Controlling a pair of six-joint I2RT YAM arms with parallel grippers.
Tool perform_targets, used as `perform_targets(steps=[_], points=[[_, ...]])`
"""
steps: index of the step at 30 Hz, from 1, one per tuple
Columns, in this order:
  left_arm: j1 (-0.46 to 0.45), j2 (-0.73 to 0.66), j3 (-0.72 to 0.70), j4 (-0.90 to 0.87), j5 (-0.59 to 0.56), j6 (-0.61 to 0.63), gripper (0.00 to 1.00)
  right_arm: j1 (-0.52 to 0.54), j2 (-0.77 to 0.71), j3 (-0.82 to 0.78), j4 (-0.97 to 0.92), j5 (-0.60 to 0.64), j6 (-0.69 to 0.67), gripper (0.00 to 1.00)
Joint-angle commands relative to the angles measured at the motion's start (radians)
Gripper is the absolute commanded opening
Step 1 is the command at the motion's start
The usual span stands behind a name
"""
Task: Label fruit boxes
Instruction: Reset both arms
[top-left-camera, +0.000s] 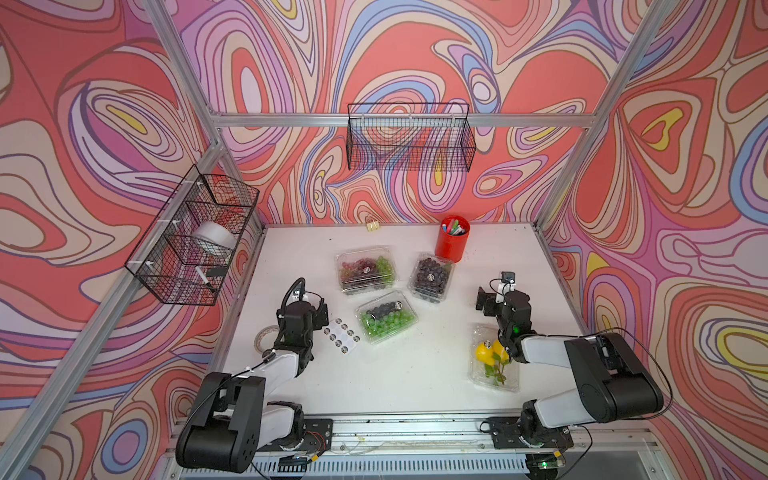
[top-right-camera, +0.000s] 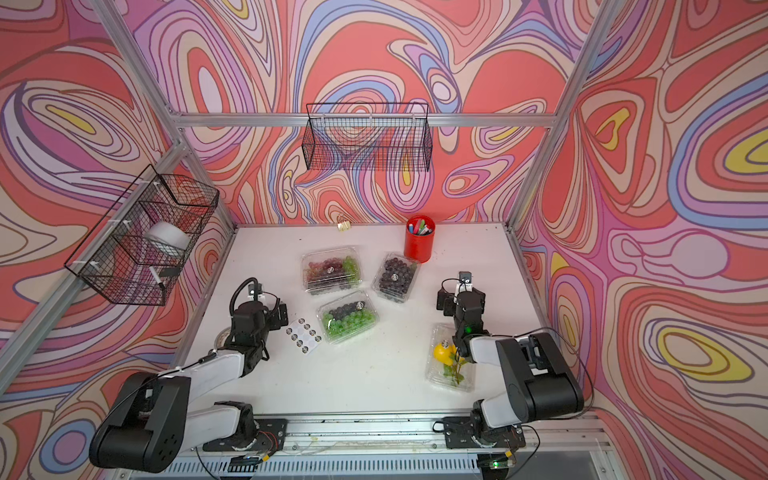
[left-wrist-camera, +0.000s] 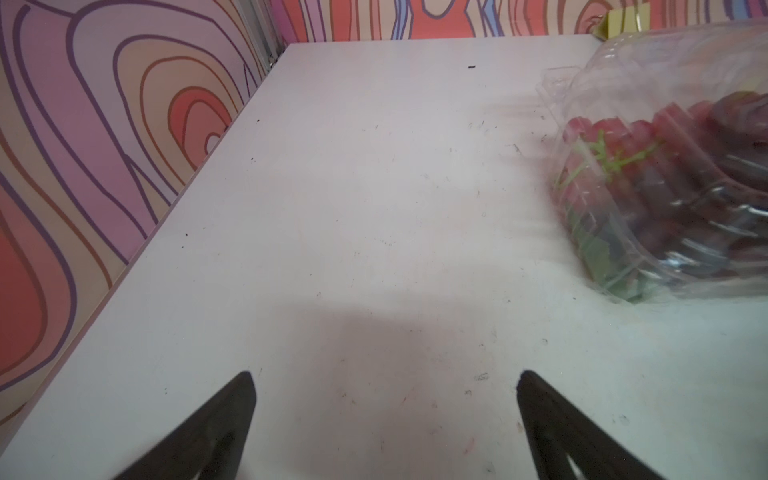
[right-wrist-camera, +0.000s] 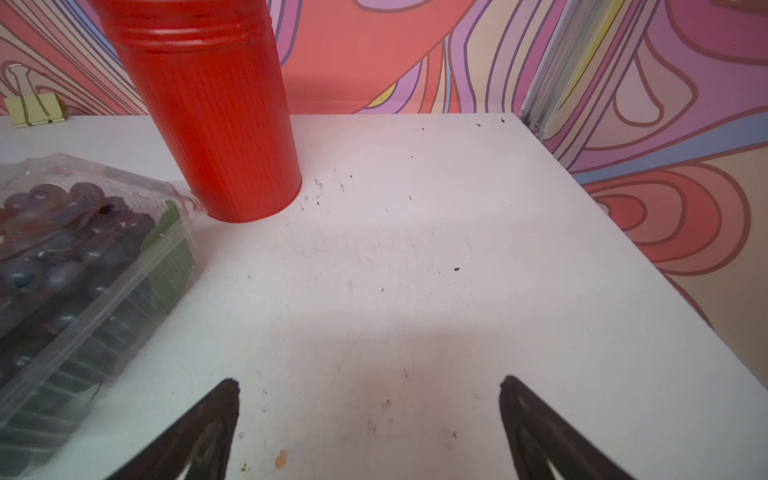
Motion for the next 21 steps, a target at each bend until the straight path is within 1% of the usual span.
perform_targets(steps=[1,3,4,5,6,8,9,11,12,13,14,15,17,19,21], points=[[0.007,0.147,-0.037,0.440,0.053,0.088,1.00,-0.029,0.072,-0.036,0.298,-0.011,-0.045,0.98],[0.008,0.269,-0.012,0.537,0.054,0.099,1.00,-0.045,0.201,-0.037,0.430,-0.052,-0.049,0.98],[0.007,0.276,0.004,0.526,0.045,0.106,1.00,-0.045,0.260,-0.033,0.508,-0.051,-0.066,0.98],[0.006,0.236,0.021,0.428,0.034,0.089,1.00,-0.045,0.249,-0.018,0.438,-0.047,-0.058,0.98],[0.008,0.210,0.030,0.366,0.025,0.074,1.00,-0.053,0.205,-0.001,0.332,-0.068,-0.041,0.98],[0.012,0.266,0.030,0.458,-0.007,0.076,1.00,-0.057,0.240,0.011,0.379,-0.078,-0.056,0.98],[0.012,0.262,0.053,0.408,-0.032,0.069,1.00,-0.058,0.225,0.029,0.312,-0.079,-0.048,0.98],[0.027,0.227,0.131,0.192,-0.023,0.031,1.00,-0.063,0.234,0.054,0.288,-0.084,-0.045,0.99],[0.044,0.250,0.130,0.236,-0.002,0.031,1.00,-0.066,0.224,0.058,0.261,-0.069,-0.037,0.98],[0.057,0.252,0.121,0.255,0.005,0.021,1.00,-0.065,0.229,0.058,0.273,-0.061,-0.036,0.98],[0.058,0.232,0.133,0.194,0.006,0.006,1.00,-0.065,0.231,0.055,0.281,-0.057,-0.038,0.98],[0.060,0.227,0.136,0.181,0.007,0.003,1.00,-0.066,0.227,0.056,0.271,-0.059,-0.038,0.98],[0.060,0.249,0.124,0.243,0.006,0.016,1.00,-0.066,0.228,0.070,0.244,-0.060,-0.030,0.98],[0.060,0.233,0.133,0.198,0.008,0.006,1.00,-0.067,0.230,0.068,0.258,-0.059,-0.032,0.98],[0.060,0.245,0.125,0.236,0.006,0.015,1.00,-0.068,0.230,0.067,0.257,-0.058,-0.032,0.98]])
